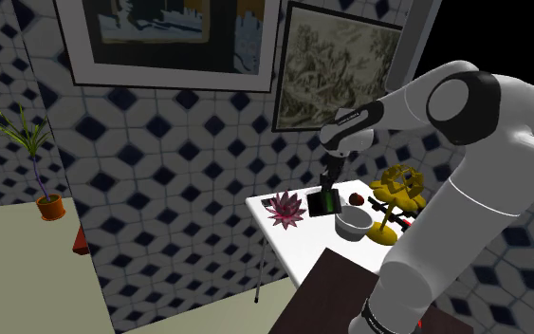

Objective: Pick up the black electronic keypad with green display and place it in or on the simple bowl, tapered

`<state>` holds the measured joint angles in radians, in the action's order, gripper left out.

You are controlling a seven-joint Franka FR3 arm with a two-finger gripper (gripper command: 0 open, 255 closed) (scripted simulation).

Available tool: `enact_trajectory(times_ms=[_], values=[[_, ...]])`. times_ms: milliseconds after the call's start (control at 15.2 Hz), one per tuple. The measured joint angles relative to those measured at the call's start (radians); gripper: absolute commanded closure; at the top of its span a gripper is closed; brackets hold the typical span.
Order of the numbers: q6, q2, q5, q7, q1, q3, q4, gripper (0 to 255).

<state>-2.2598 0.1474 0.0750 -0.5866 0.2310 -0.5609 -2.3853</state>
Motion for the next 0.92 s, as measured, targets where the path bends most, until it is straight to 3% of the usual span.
enact_trajectory(times_ms=[462, 924], values=[[0.067, -0.124, -0.082, -0.218, 0.058, -0.103, 0.171, 255], [0.167, -0.340, -0.243, -0.450, 0.163, -0.159, 0.427, 255]])
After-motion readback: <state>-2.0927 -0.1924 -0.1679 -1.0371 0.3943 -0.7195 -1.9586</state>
